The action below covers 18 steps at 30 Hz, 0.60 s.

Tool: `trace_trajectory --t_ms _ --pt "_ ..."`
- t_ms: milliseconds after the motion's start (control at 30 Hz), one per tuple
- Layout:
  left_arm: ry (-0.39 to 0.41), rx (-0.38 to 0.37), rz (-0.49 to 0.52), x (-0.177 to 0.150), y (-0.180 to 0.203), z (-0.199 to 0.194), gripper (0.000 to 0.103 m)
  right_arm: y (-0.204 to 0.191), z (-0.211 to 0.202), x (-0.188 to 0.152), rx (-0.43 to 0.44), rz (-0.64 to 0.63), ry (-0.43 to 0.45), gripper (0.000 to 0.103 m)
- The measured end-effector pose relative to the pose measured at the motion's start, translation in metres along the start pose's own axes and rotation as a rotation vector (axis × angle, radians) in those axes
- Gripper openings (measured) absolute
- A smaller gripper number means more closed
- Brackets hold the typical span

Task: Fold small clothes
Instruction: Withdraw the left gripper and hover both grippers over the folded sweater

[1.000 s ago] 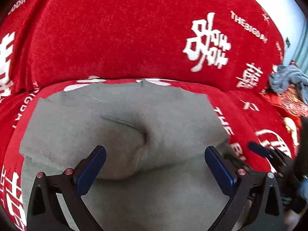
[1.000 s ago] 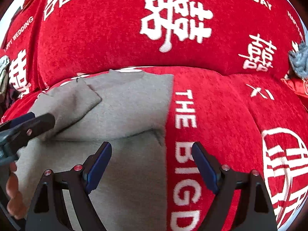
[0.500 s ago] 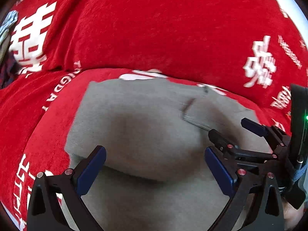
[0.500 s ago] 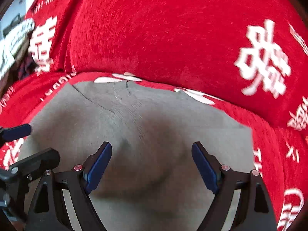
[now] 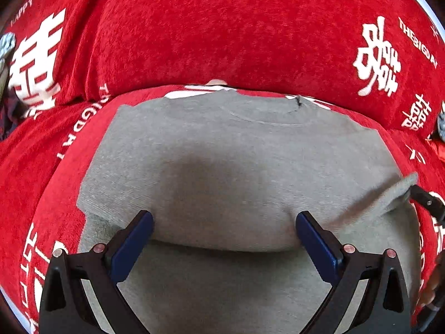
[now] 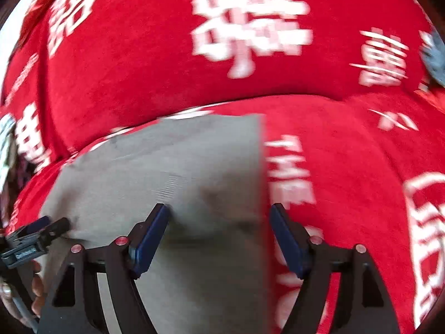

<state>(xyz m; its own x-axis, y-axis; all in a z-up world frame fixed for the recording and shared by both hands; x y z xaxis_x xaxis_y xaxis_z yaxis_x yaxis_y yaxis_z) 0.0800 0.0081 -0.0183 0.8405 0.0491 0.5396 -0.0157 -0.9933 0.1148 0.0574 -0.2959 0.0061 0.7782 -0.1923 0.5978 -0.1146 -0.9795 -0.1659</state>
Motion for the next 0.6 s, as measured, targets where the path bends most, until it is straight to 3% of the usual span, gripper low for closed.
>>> trace_trajectory --t_ms 100,233,367,600 --pt "0.011 0.001 0.006 0.002 0.010 -0.003 0.103 -0.007 -0.014 0.008 -0.019 -0.016 0.052 0.079" --pt "0.018 0.027 0.023 0.007 0.020 0.000 0.103 -0.056 -0.004 0.015 0.016 -0.170 0.053 0.079" --pt "-0.010 0.061 0.044 -0.002 0.017 0.004 0.103 -0.102 0.029 -0.008 0.030 -0.339 -0.052 0.079" --pt "-0.037 0.024 0.006 -0.025 -0.001 0.006 0.103 -0.076 0.024 -0.041 -0.010 -0.333 -0.066 0.079"
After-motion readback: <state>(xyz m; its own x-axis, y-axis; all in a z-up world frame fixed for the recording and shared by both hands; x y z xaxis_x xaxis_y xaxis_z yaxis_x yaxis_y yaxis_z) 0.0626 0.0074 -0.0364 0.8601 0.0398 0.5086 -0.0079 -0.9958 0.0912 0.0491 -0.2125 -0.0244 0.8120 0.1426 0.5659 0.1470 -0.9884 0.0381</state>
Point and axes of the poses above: each gripper's, at about its wrist camera, not at the fingertips, and z roughly the way its jaws point, y to its right, x to its top, the point moved 6 cm from there along z, roughly the way its jaws point, and after that the axes turned 3 degrees about -z, right-handed, at the moved point
